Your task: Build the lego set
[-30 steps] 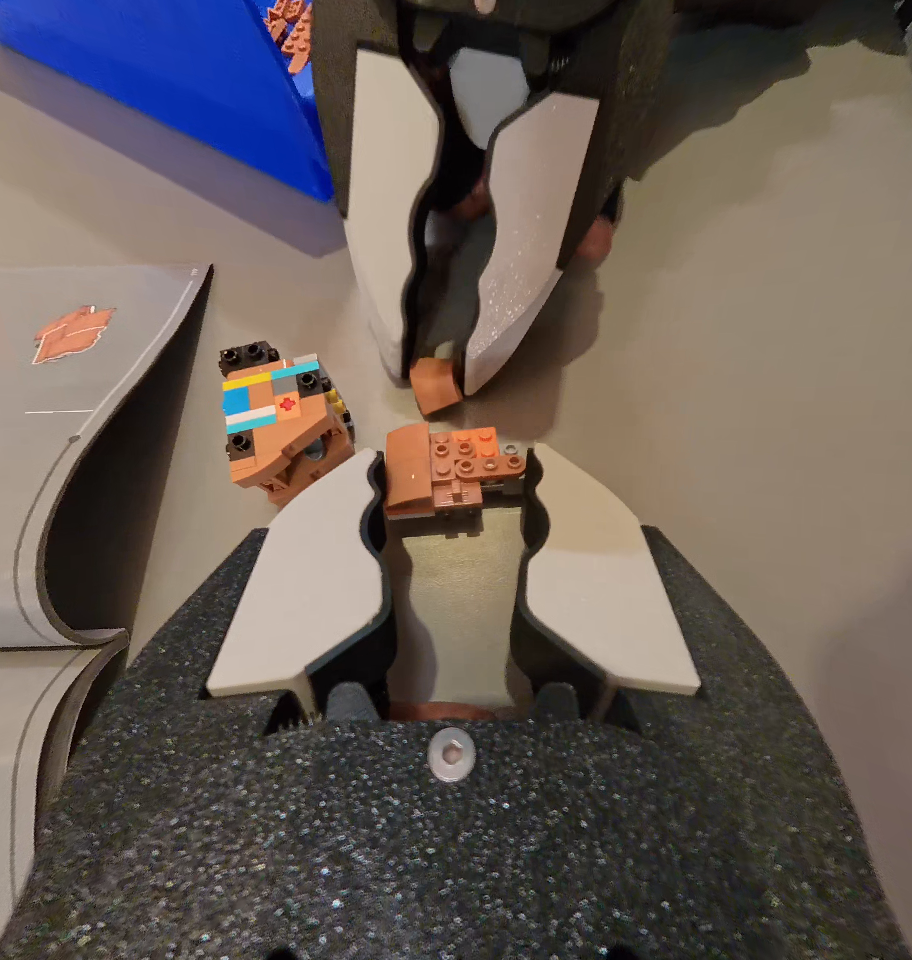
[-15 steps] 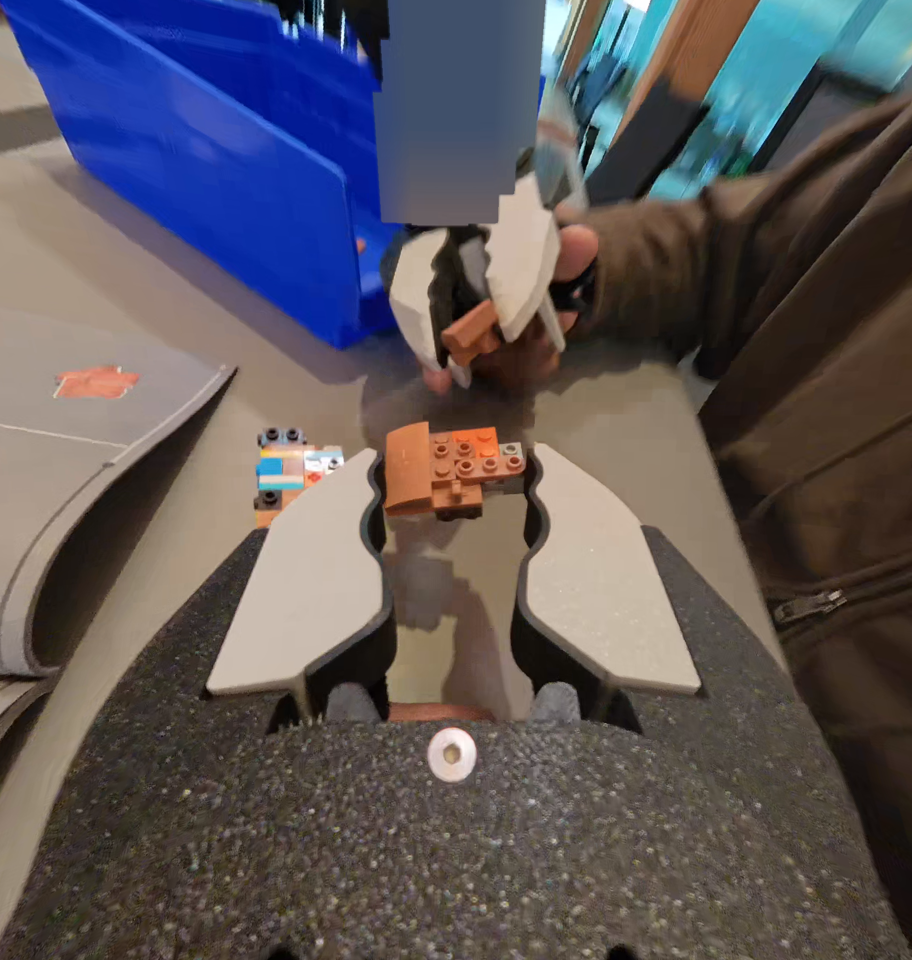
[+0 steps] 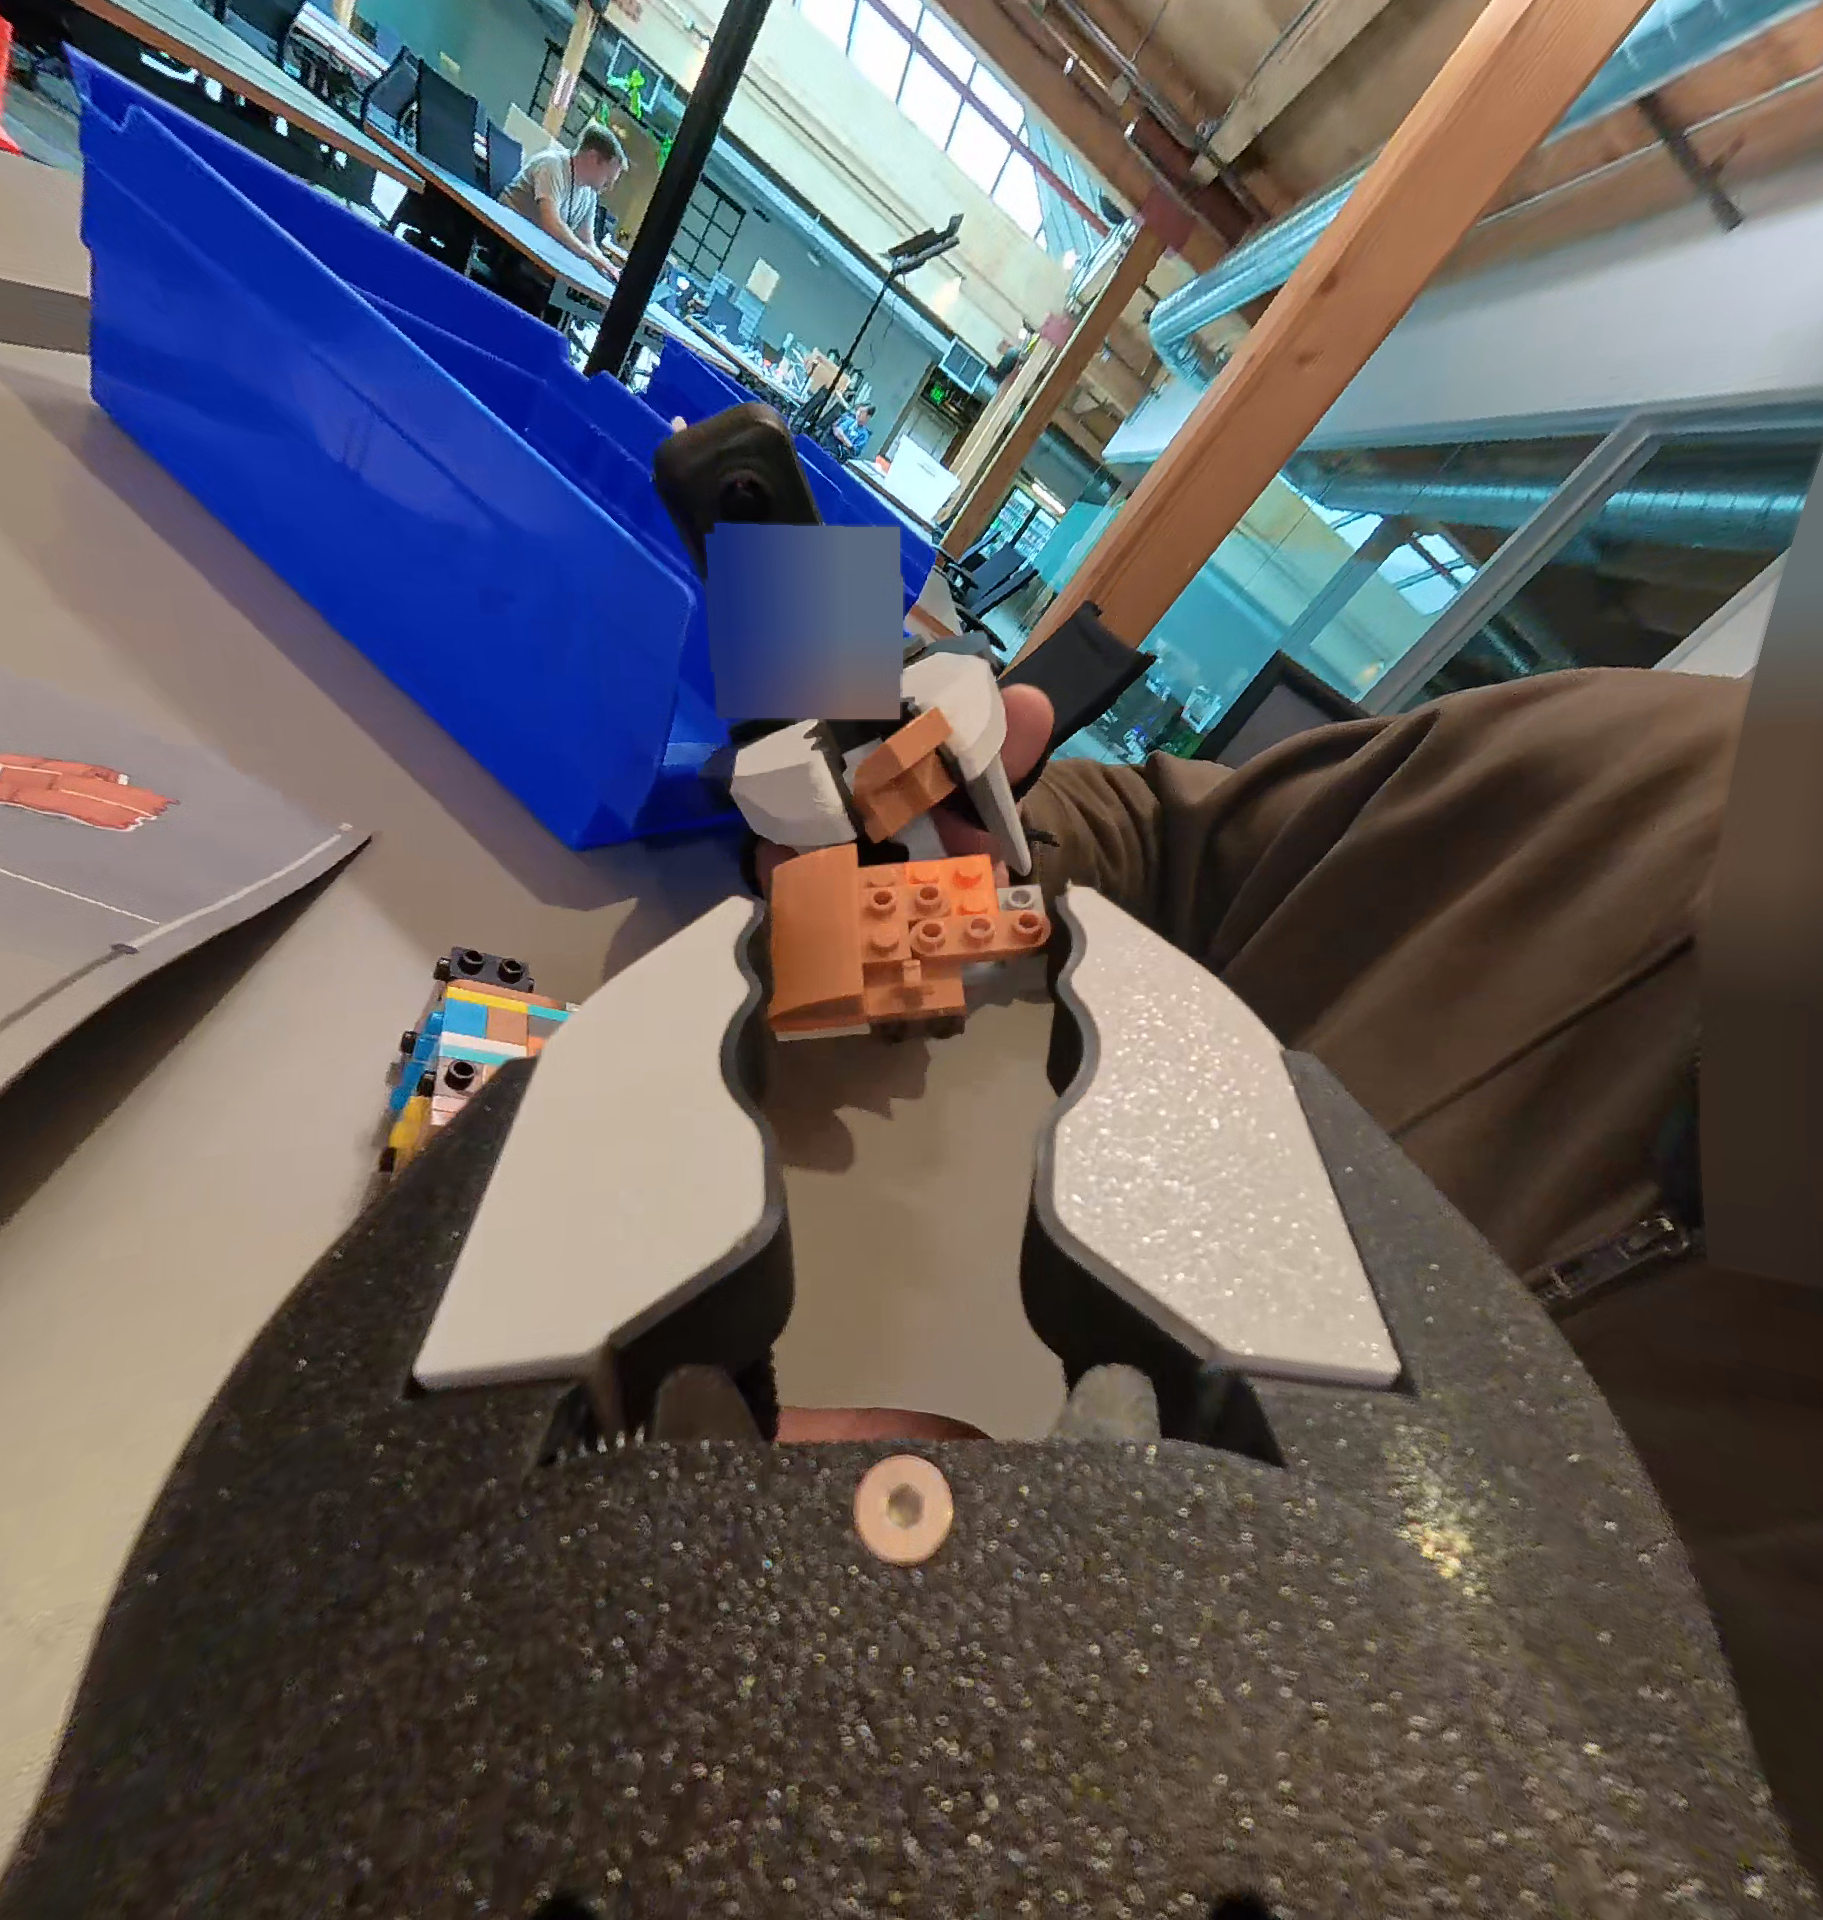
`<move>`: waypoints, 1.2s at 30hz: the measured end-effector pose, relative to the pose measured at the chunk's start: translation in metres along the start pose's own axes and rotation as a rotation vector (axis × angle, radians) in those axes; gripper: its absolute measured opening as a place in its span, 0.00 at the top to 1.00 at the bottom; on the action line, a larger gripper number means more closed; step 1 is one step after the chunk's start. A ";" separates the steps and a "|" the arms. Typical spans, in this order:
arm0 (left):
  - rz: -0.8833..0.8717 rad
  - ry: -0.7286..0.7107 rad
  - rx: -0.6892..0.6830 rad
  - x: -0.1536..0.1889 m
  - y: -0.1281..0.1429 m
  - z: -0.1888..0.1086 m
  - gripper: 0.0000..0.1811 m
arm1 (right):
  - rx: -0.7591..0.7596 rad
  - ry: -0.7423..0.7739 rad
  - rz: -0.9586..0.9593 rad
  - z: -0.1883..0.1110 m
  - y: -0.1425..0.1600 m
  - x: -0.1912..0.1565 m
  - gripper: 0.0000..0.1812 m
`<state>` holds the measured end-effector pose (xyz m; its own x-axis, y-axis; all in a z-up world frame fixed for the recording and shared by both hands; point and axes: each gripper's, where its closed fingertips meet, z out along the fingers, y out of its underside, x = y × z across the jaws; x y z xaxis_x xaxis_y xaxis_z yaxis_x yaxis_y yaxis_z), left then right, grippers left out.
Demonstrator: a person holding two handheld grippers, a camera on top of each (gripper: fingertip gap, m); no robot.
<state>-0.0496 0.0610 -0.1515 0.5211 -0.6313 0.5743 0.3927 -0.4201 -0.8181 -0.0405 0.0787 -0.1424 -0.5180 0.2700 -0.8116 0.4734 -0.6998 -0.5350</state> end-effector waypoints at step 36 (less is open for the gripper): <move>0.326 -0.196 -0.245 -0.013 0.030 0.006 0.72 | -0.352 0.481 -0.748 -0.002 0.028 0.033 0.88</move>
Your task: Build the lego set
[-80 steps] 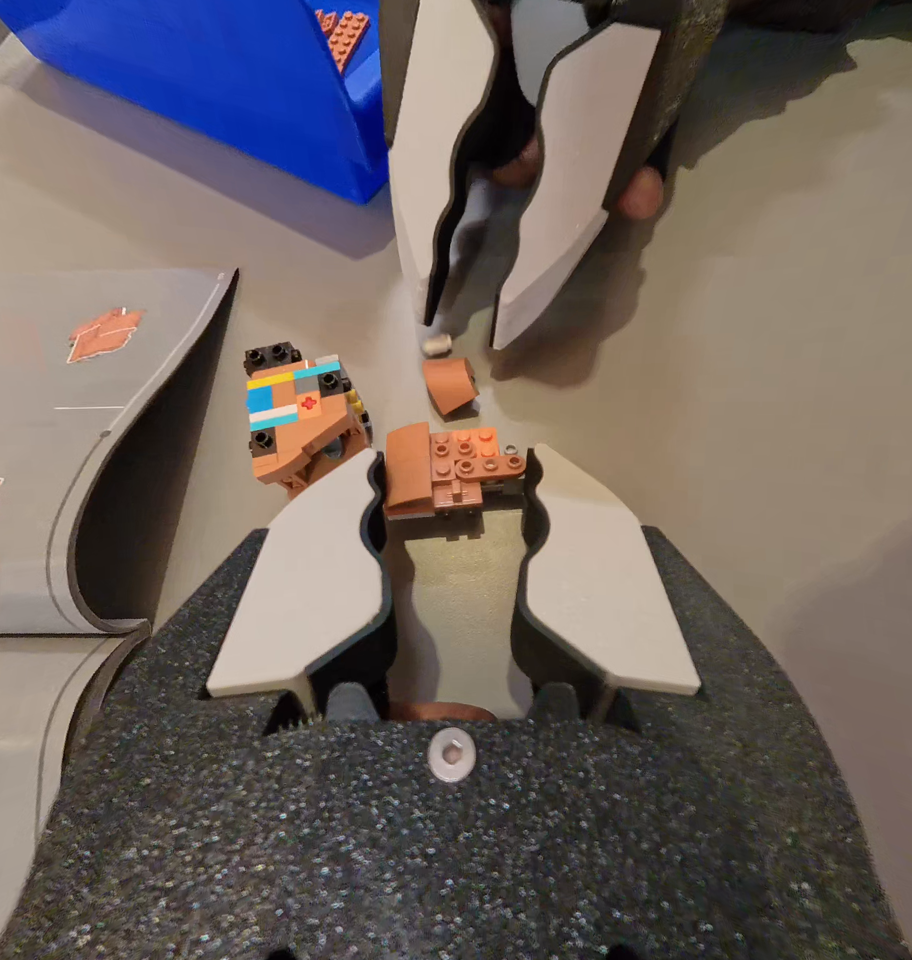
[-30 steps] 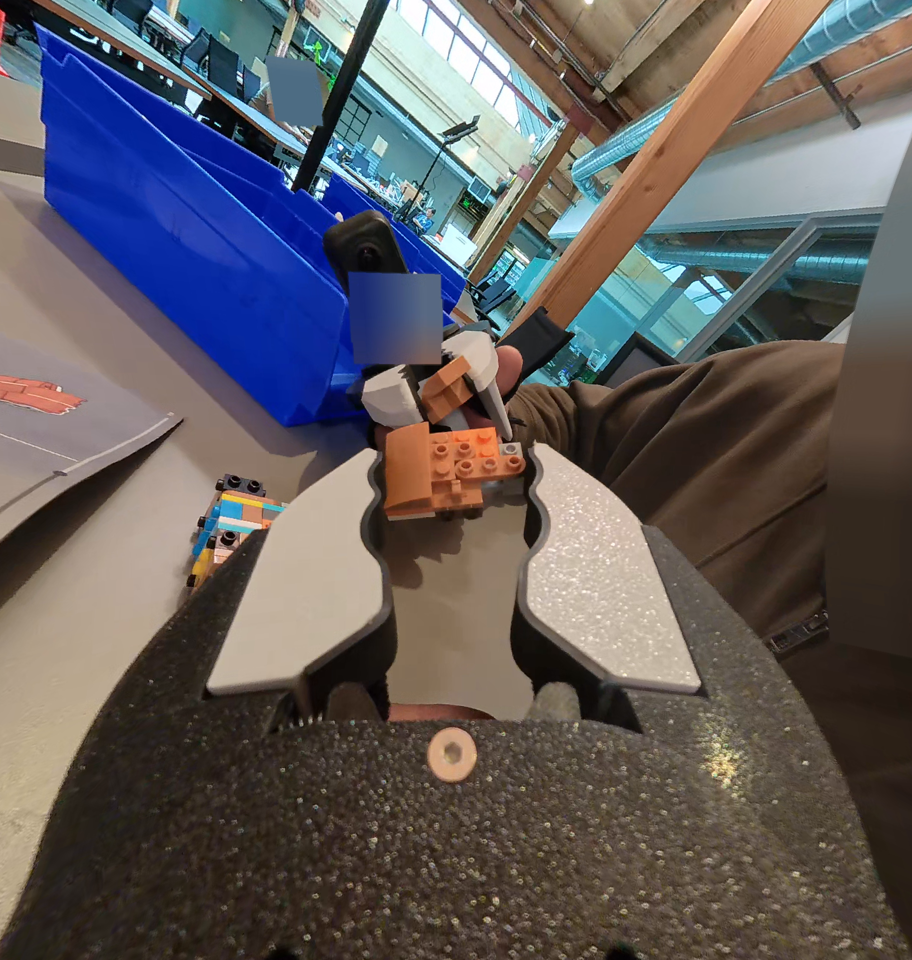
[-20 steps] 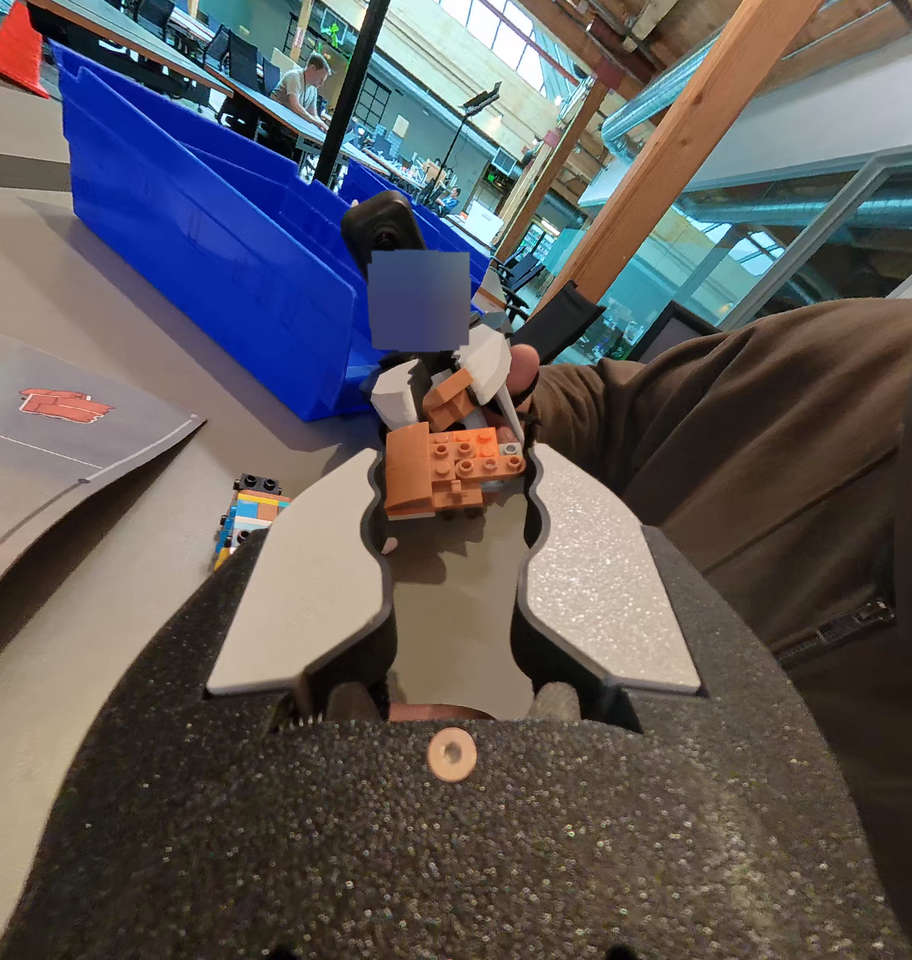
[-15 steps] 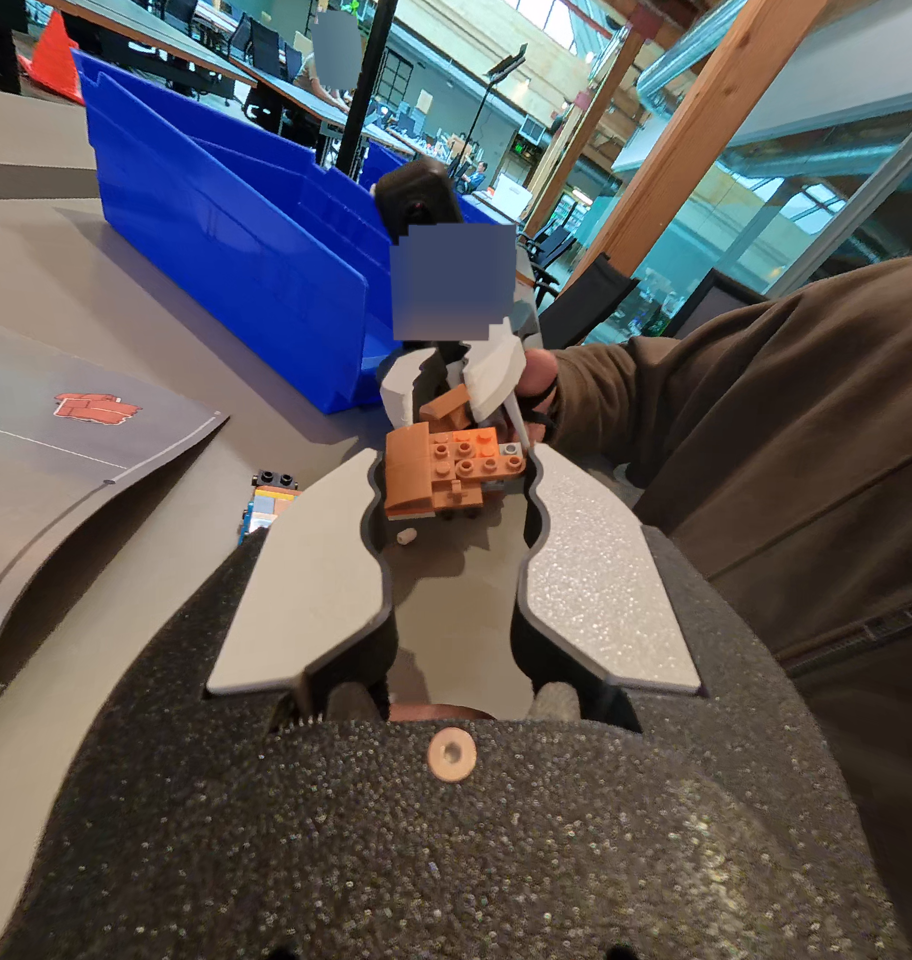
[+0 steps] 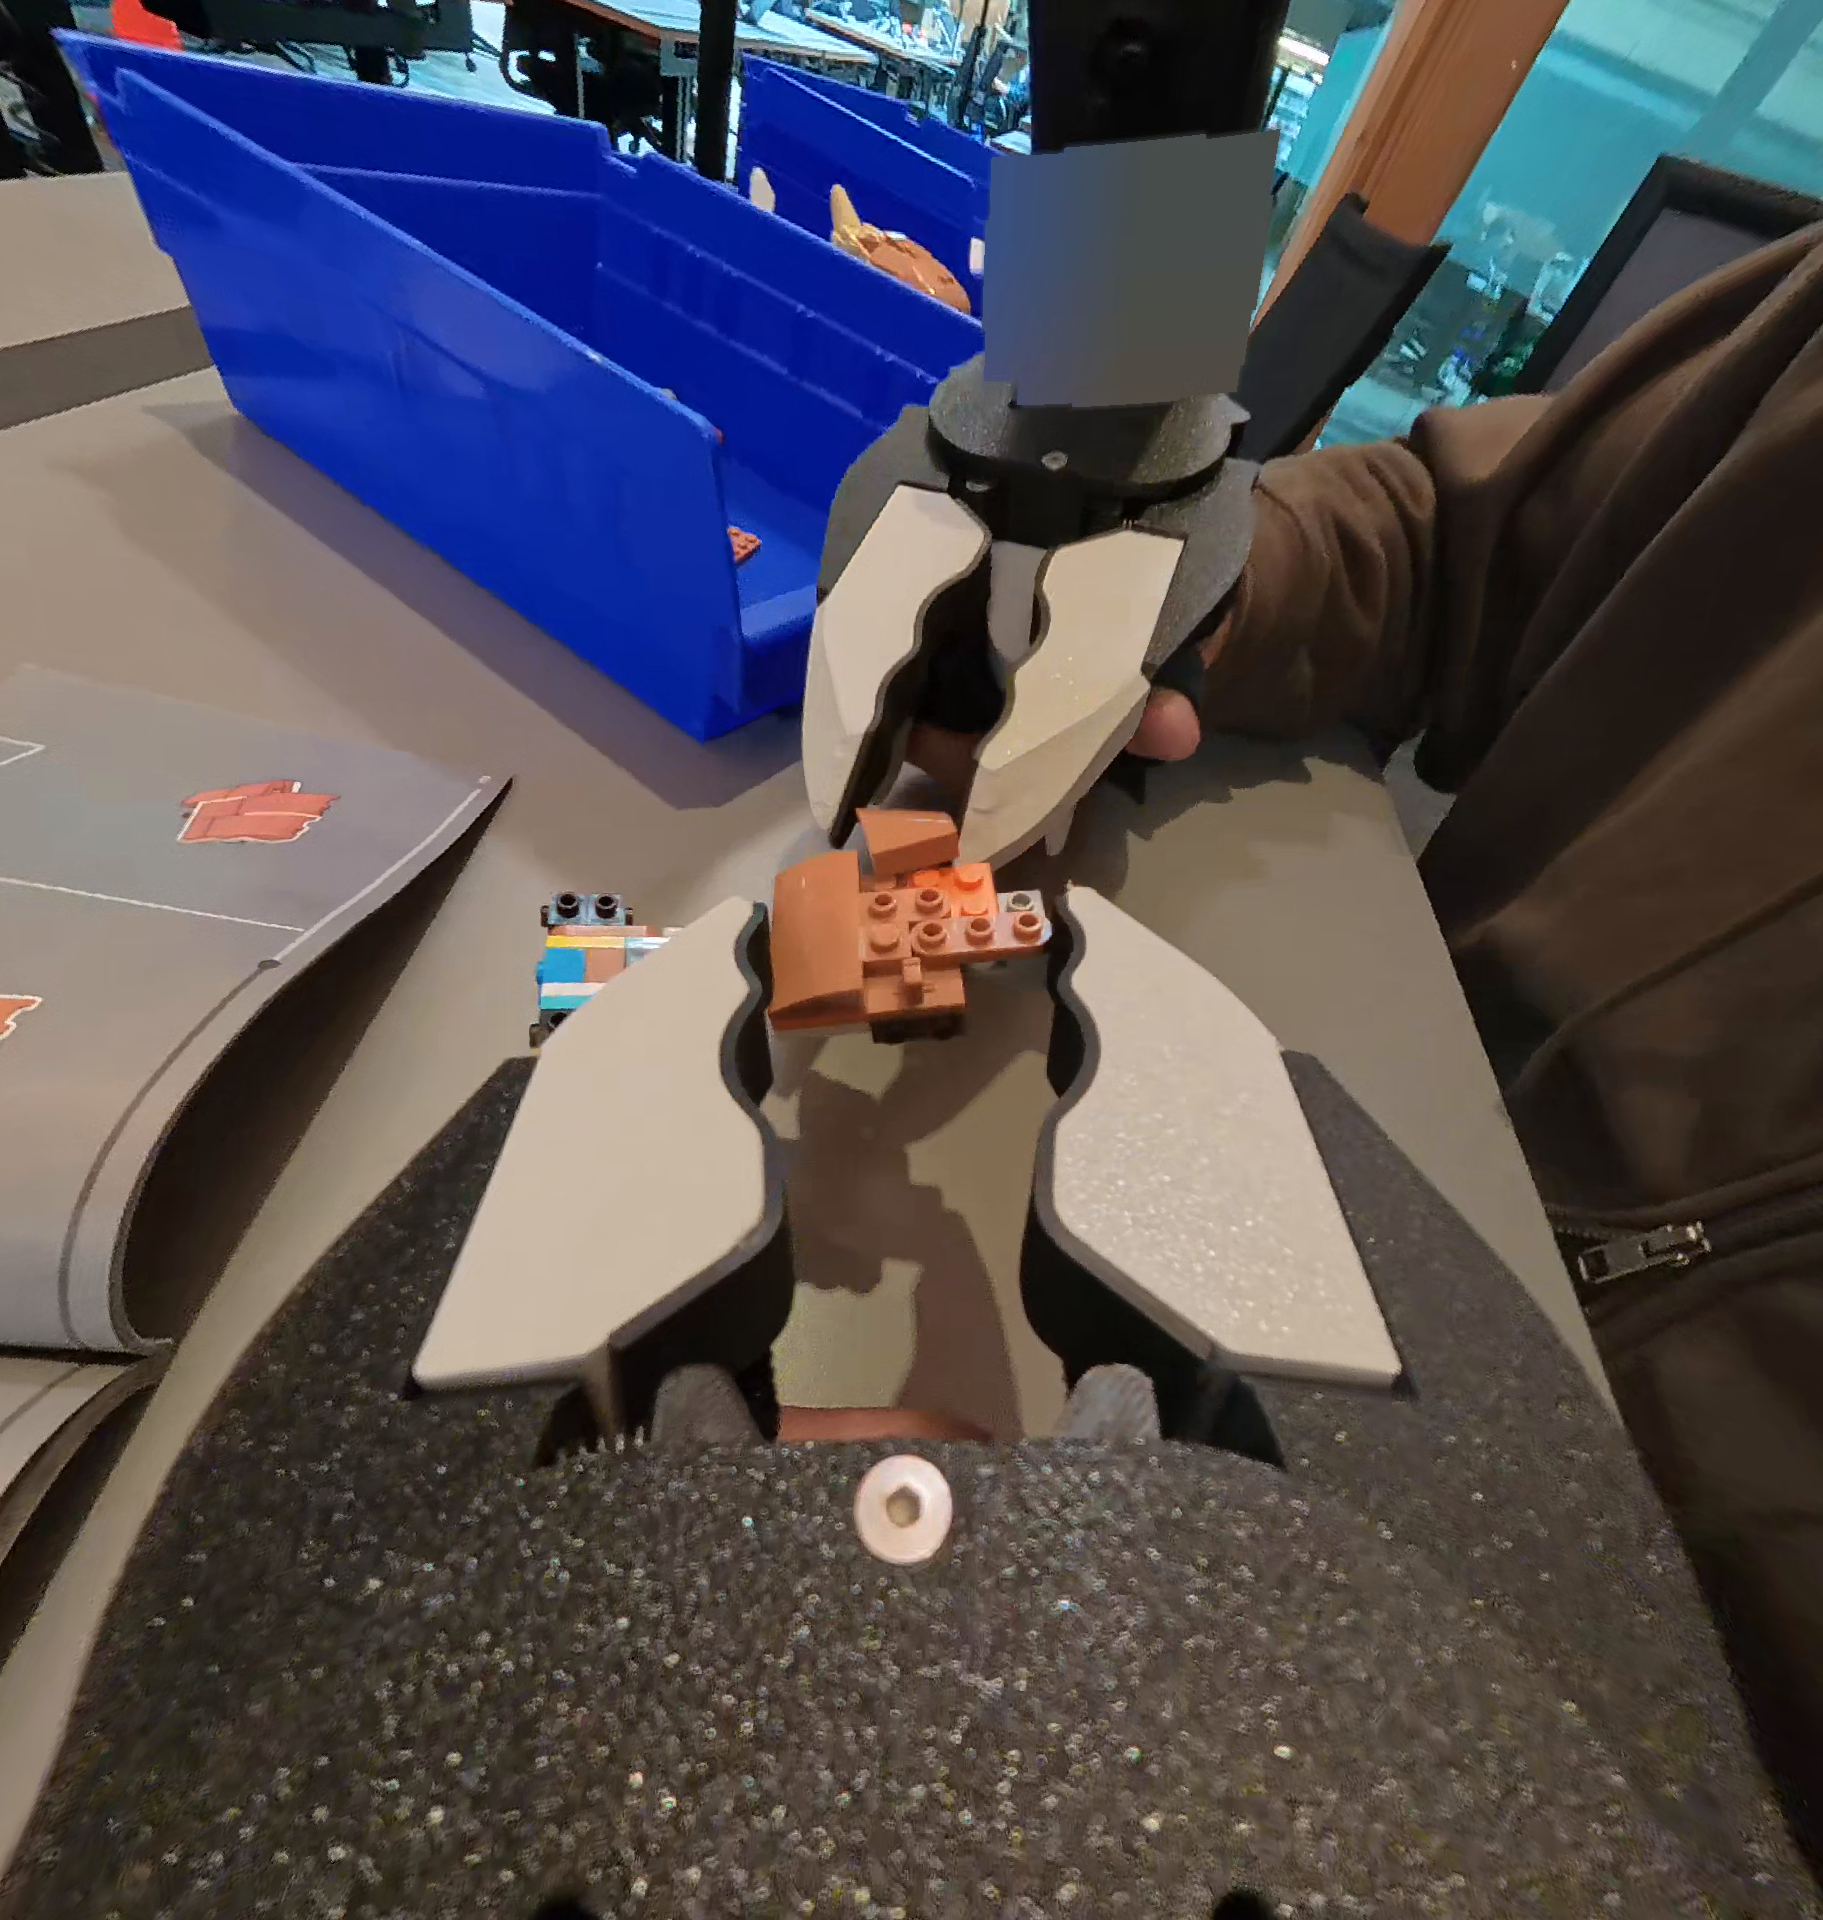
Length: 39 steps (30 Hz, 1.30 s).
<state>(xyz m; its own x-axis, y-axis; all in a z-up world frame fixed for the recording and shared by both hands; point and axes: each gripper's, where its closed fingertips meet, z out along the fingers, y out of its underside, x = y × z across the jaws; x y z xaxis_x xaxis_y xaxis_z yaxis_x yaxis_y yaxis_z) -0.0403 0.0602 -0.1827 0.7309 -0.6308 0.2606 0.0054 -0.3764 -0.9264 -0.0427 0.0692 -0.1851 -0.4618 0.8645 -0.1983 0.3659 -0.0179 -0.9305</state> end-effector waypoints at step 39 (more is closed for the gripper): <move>0.387 0.184 -0.624 0.030 0.094 -0.039 0.68 | -0.360 -0.077 0.012 0.012 0.060 -0.026 0.88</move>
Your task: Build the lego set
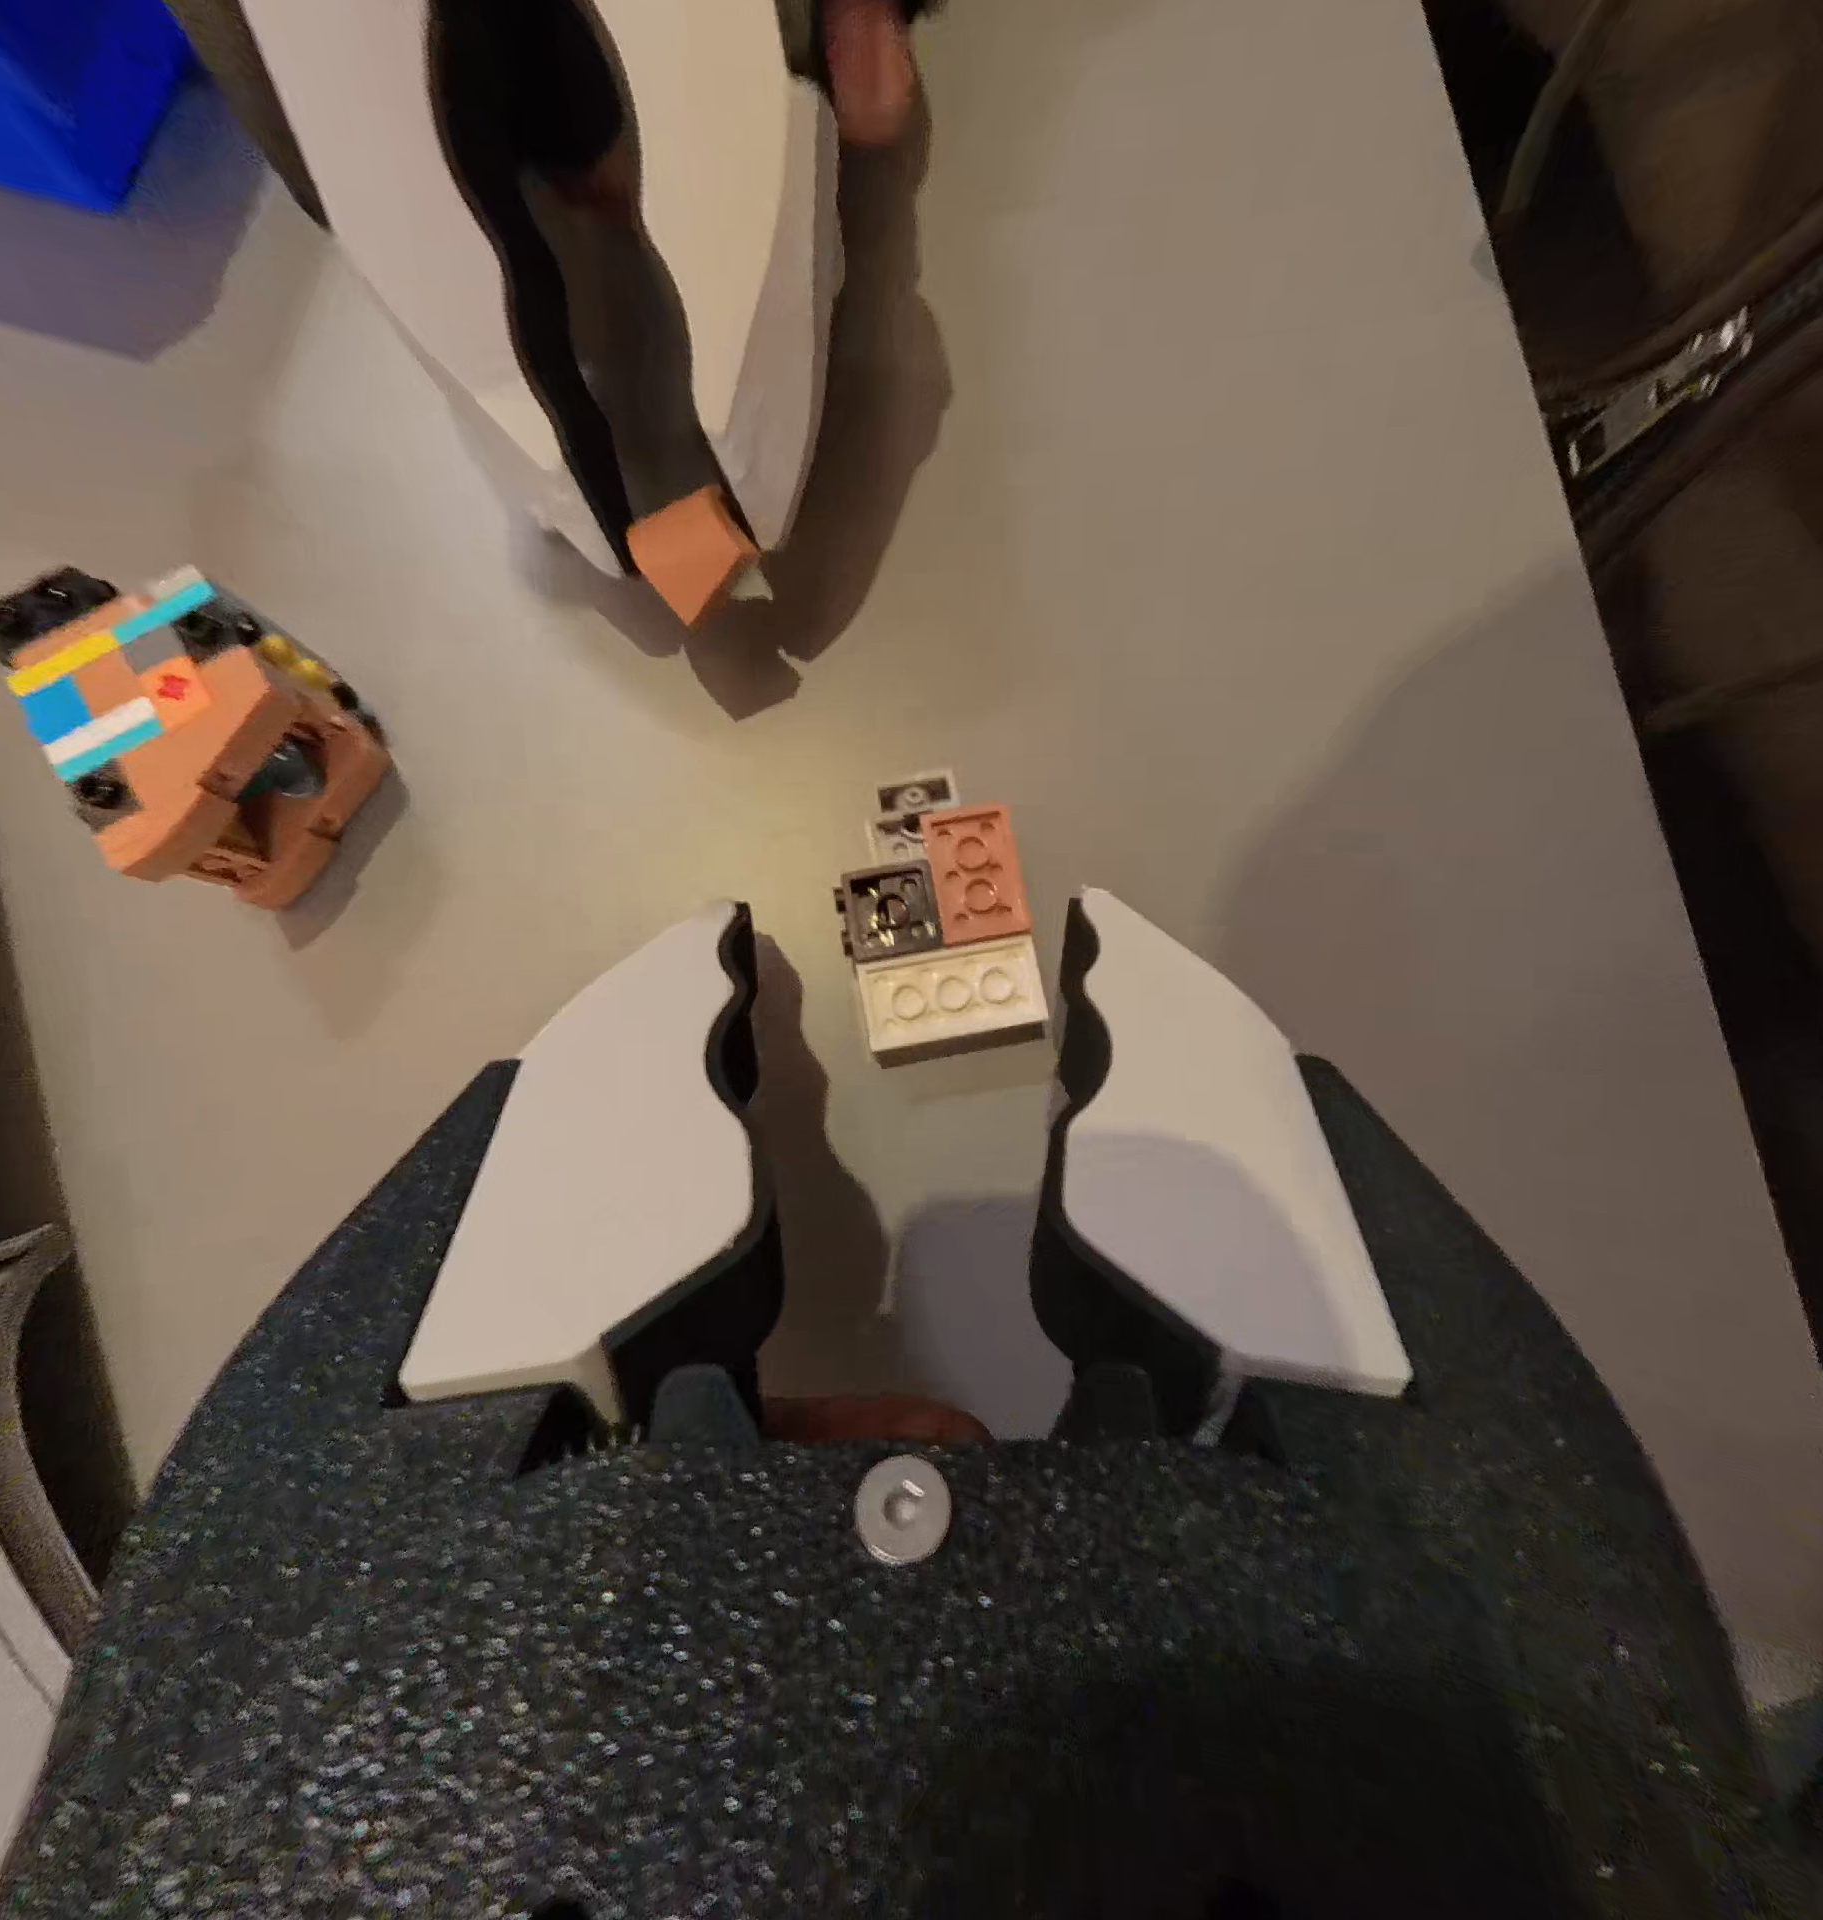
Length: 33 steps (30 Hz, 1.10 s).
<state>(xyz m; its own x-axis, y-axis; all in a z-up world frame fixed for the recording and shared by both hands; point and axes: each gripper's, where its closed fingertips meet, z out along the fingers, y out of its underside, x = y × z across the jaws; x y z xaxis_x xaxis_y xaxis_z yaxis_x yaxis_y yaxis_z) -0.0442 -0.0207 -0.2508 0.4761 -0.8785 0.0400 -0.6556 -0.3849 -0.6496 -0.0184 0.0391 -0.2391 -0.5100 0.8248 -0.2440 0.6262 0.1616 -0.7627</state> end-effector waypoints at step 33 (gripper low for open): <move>0.150 -0.393 0.378 -0.056 -0.057 -0.023 0.79 | 0.413 -0.093 0.209 -0.039 -0.051 0.009 0.84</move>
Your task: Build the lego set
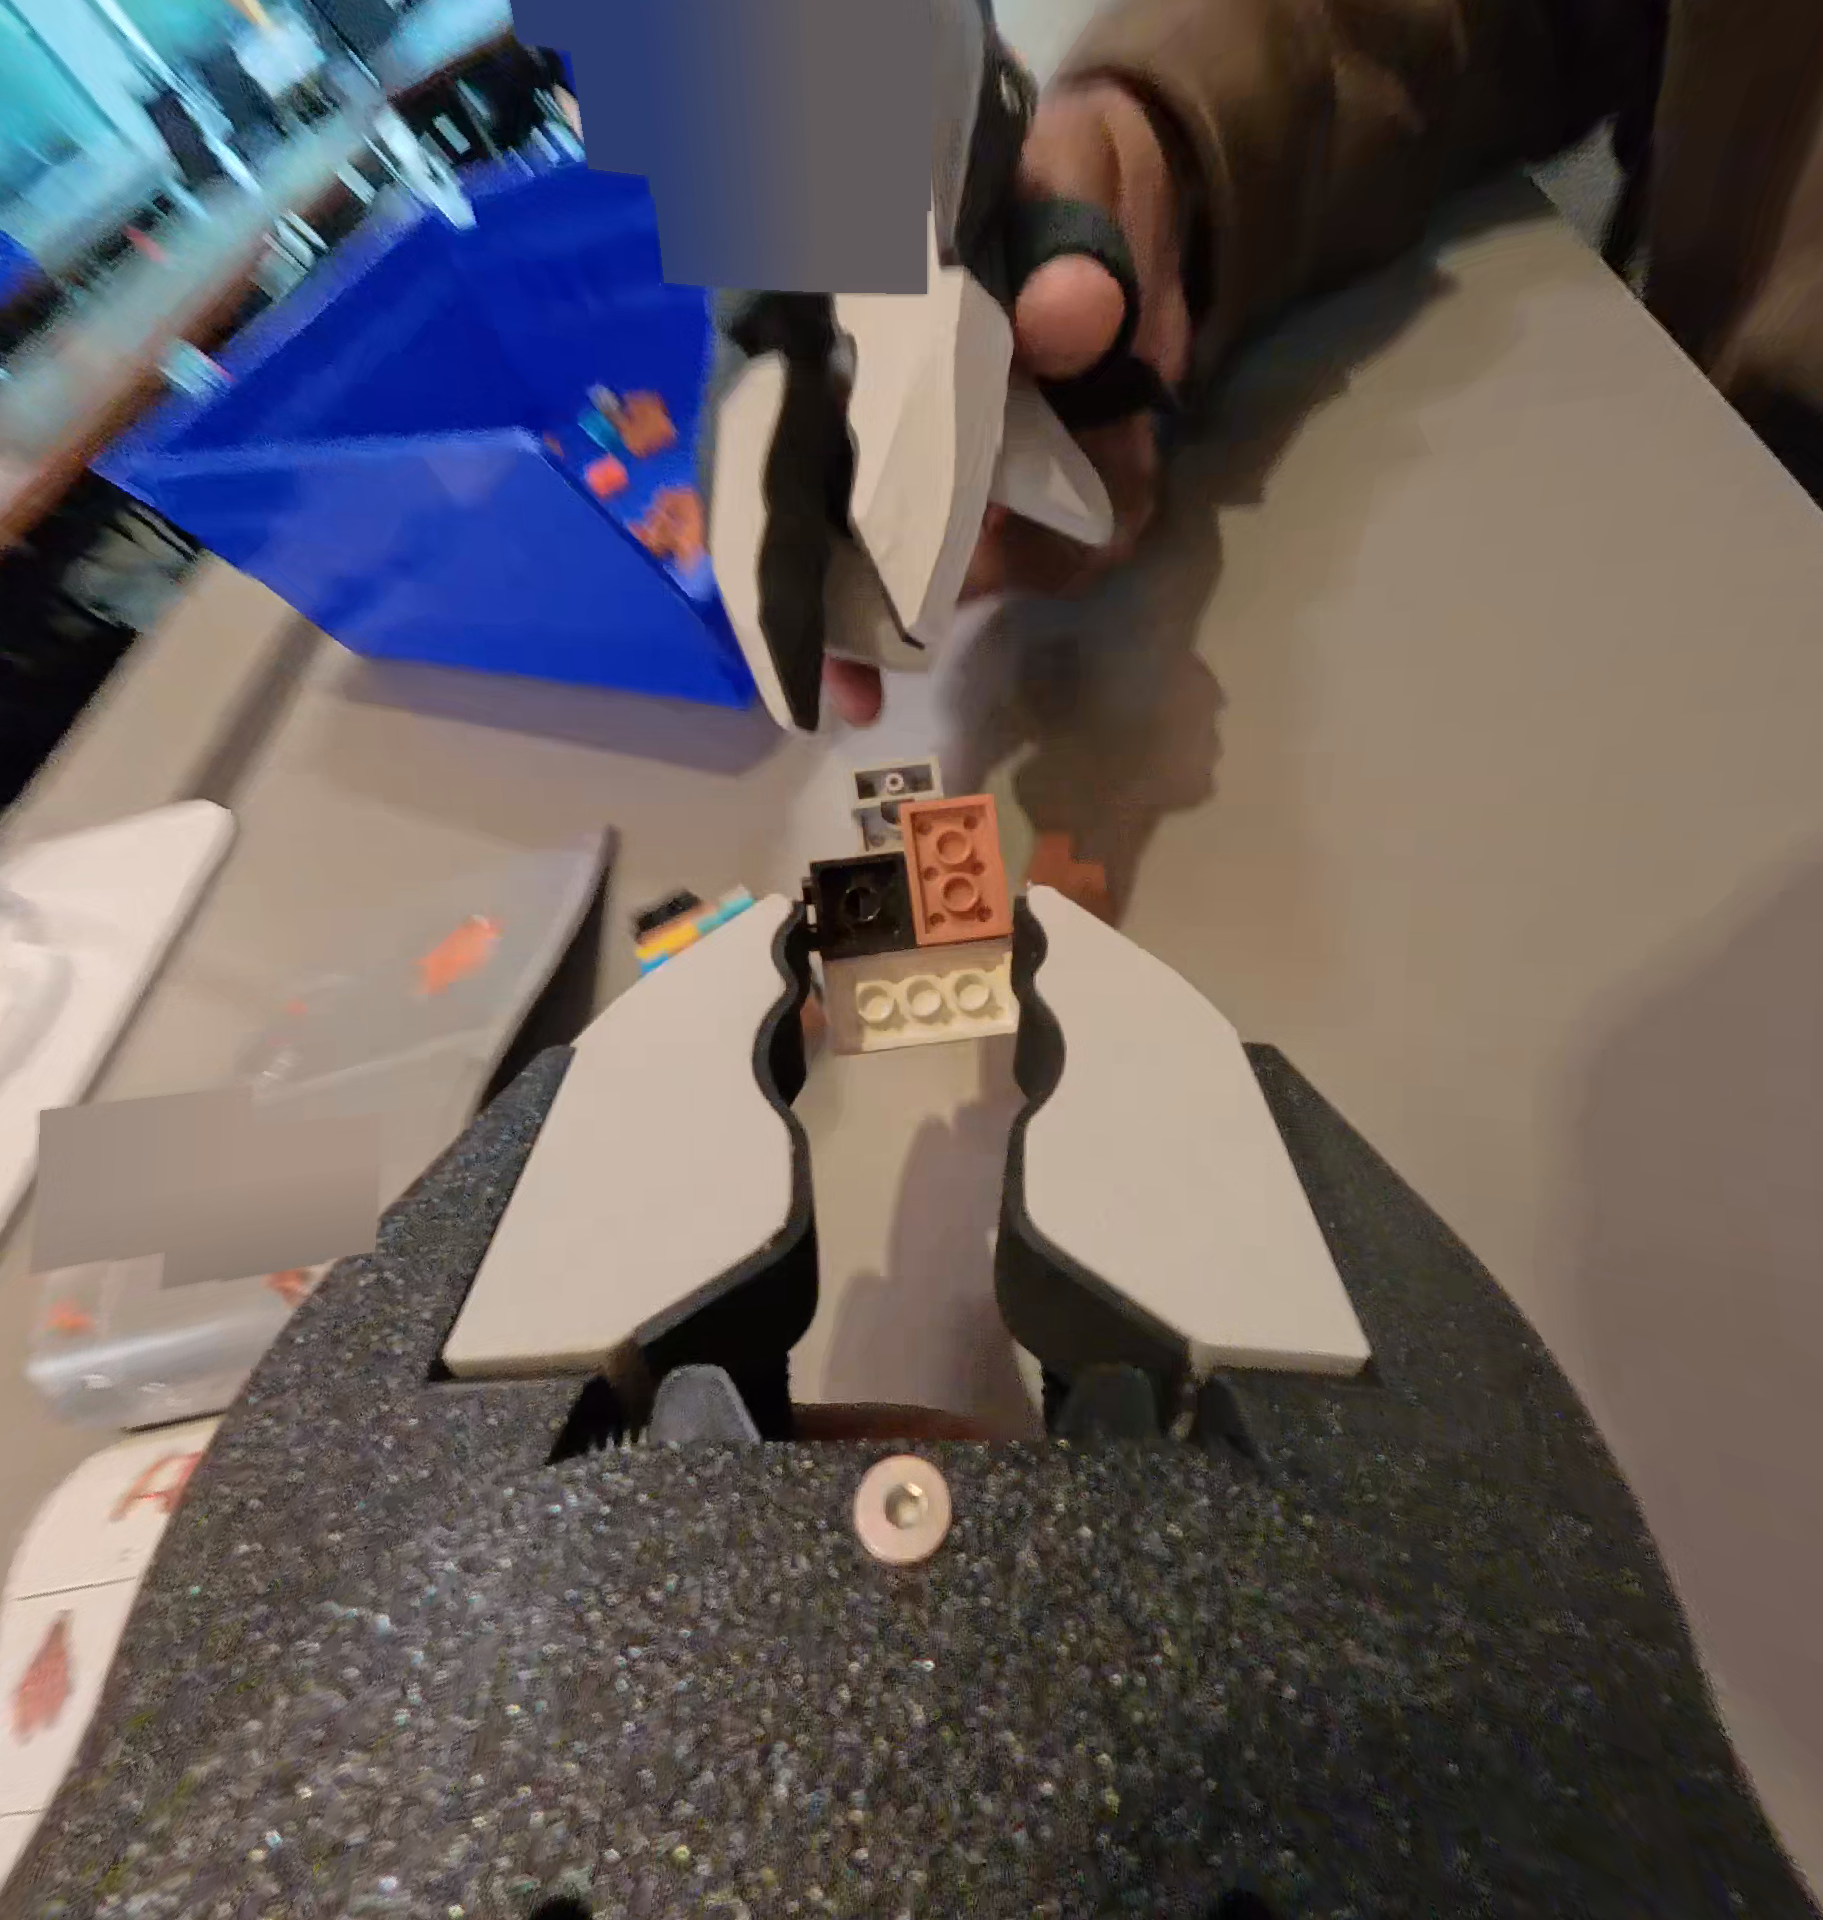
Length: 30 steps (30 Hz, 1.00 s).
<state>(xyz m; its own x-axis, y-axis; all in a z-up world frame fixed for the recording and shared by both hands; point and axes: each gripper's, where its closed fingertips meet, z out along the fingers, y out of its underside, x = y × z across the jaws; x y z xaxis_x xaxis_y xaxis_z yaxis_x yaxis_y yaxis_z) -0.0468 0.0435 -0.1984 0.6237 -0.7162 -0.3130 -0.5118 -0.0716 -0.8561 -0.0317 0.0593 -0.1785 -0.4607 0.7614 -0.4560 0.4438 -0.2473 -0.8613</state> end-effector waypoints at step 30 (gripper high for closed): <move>0.681 -0.600 0.342 0.002 -0.083 -0.010 0.80 | 0.265 -0.650 0.371 -0.004 -0.040 -0.068 0.65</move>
<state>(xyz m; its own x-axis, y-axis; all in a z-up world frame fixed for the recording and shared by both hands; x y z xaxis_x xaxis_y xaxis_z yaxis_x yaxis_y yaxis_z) -0.0085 0.0409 -0.1236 0.5034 -0.0495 -0.8626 -0.7346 0.5011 -0.4574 -0.0149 0.0194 -0.1123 -0.7110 0.1191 -0.6930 0.4963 -0.6132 -0.6146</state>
